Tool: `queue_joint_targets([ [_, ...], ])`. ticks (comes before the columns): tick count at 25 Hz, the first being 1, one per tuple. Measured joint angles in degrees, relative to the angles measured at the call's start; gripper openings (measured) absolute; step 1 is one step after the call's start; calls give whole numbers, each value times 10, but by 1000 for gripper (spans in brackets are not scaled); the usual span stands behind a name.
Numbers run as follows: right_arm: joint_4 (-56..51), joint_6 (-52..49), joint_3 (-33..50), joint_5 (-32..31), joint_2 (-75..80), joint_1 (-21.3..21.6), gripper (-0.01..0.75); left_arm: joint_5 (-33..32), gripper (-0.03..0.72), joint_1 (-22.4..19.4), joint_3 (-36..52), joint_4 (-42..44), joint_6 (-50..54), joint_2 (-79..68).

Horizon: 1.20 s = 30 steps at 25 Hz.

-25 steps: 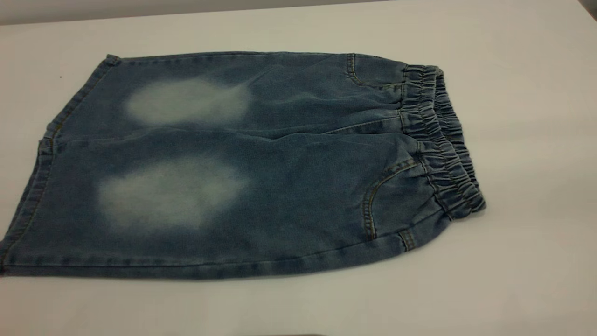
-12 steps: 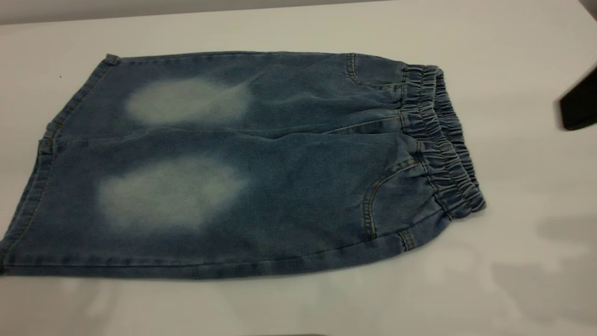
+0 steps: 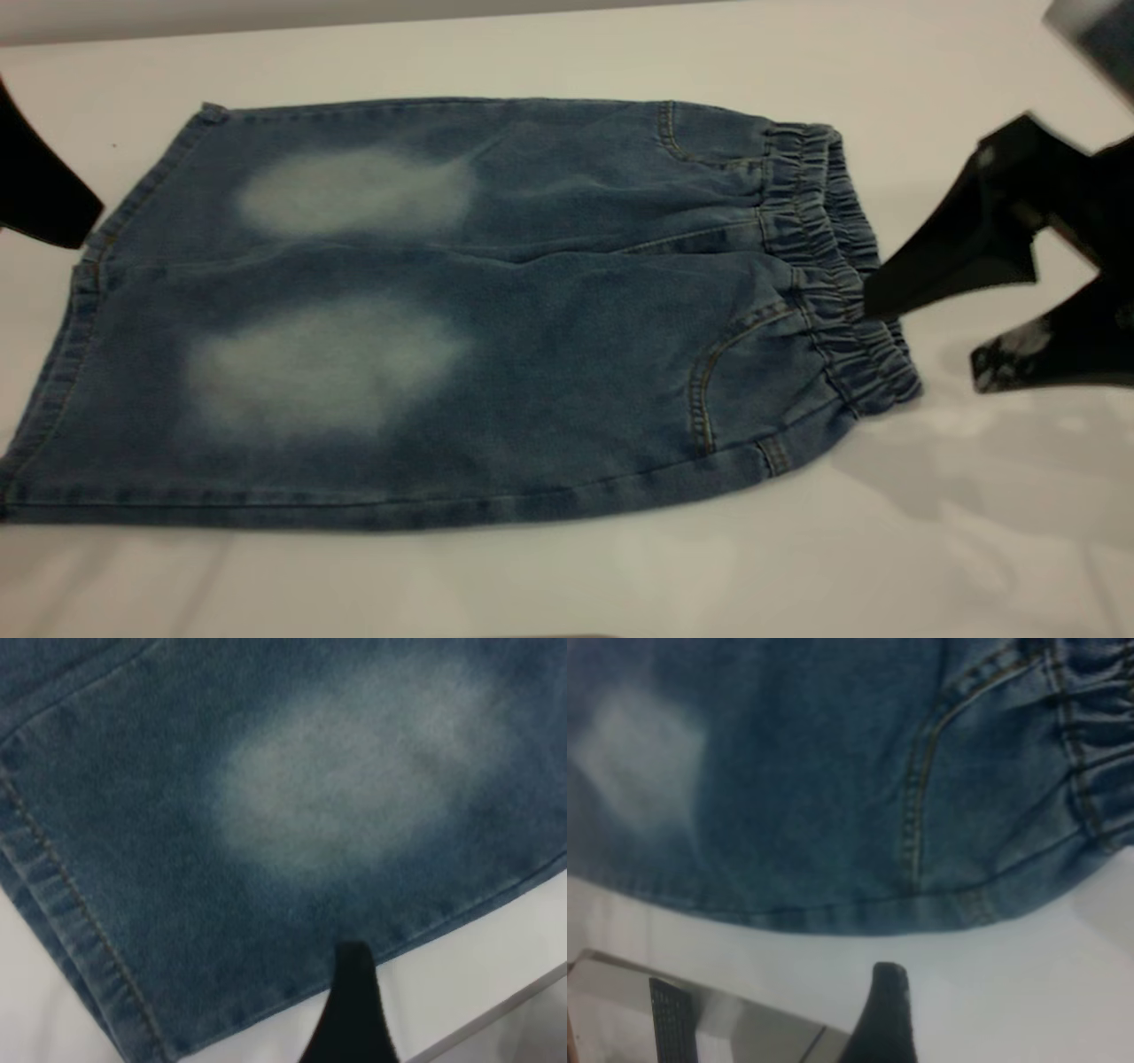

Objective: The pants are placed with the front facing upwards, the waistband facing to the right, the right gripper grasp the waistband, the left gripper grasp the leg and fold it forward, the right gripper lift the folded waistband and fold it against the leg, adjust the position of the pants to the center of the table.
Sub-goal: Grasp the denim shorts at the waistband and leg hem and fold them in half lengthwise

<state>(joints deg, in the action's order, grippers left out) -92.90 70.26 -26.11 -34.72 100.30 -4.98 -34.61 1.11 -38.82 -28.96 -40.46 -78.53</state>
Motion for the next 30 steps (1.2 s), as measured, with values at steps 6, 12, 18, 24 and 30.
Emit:
queue_joint_targets([
  [6,-41,62,-24,0,85,0,589,8,533,6,-12,-4,-1,-37],
  [12,-41,71,-67,0,152,0,589,23,533,57,-12,-13,-1,-49],
  [18,-42,71,-80,-4,181,0,589,33,533,92,-13,-15,-1,-51],
  [24,-42,81,-97,-6,185,0,589,37,533,93,-13,-17,-2,-51],
  [30,-38,83,-115,-22,186,0,589,38,533,93,-13,-17,-2,-51],
])
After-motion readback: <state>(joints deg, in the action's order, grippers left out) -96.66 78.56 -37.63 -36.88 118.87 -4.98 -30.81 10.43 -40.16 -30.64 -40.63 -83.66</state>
